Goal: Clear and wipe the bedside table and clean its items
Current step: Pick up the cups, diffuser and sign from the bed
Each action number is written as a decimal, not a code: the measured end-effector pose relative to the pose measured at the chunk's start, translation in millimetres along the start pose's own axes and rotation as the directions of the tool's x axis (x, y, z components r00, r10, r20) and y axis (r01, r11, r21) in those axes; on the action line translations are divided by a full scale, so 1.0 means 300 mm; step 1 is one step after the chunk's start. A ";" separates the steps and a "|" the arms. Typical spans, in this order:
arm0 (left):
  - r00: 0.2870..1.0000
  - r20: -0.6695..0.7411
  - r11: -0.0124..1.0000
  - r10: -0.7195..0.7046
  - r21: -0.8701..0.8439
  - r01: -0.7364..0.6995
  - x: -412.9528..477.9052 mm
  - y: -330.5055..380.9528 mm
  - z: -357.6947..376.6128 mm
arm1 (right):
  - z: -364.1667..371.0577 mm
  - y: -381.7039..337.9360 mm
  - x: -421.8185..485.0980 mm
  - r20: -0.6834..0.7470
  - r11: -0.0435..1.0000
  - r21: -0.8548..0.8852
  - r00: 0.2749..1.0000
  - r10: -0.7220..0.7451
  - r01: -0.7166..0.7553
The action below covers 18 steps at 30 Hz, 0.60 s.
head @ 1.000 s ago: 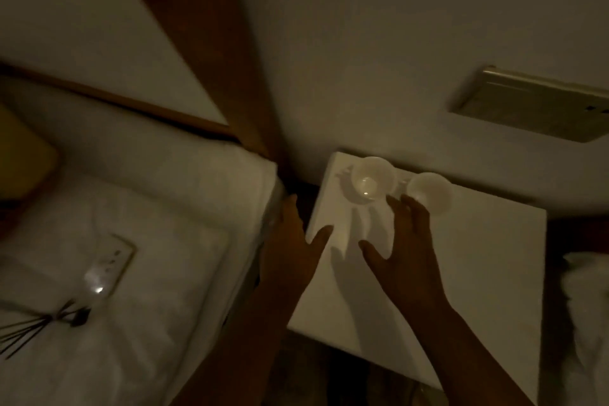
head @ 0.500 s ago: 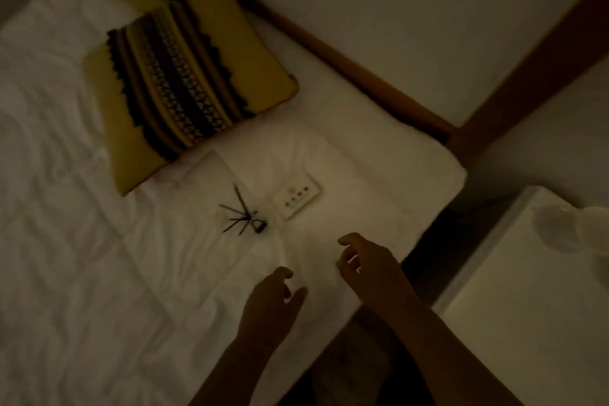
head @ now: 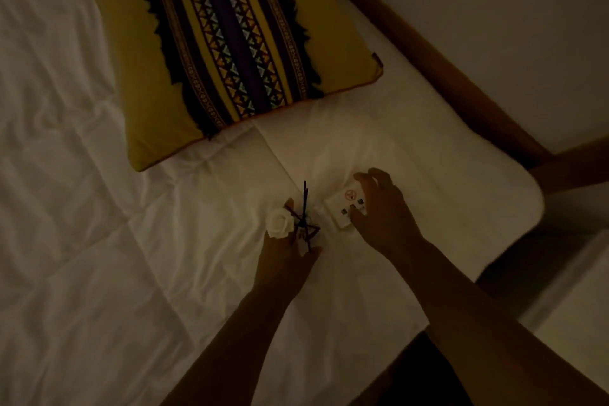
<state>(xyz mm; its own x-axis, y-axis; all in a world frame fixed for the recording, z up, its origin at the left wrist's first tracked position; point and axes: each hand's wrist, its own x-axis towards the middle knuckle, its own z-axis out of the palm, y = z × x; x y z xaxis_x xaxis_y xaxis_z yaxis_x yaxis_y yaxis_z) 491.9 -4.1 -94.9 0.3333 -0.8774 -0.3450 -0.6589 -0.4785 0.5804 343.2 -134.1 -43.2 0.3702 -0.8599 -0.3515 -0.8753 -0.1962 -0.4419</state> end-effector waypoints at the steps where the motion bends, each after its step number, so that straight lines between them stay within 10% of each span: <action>1: 1.000 0.002 1.000 0.008 -0.013 -0.008 0.017 -0.002 0.005 | 0.009 -0.002 0.016 0.022 1.000 -0.014 1.000 0.011 -0.011; 10: 0.980 -0.200 0.984 -0.006 -0.174 -0.030 0.050 0.027 0.029 | 0.077 0.021 0.016 0.019 0.994 -0.052 0.995 0.094 -0.093; 18: 0.996 -0.084 0.985 -0.011 -0.174 -0.004 0.010 0.097 0.035 | 0.036 0.105 -0.104 0.081 0.970 0.119 0.976 0.202 -0.211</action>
<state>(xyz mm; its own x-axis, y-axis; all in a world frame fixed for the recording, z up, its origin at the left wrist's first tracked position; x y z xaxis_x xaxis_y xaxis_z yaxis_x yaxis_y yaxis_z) 466.6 -20.3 -86.8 0.3959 -0.8720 -0.2880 -0.5326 -0.4735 0.7015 307.3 -108.4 -55.1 0.2094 -0.8405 -0.4997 -0.8903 0.0474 -0.4528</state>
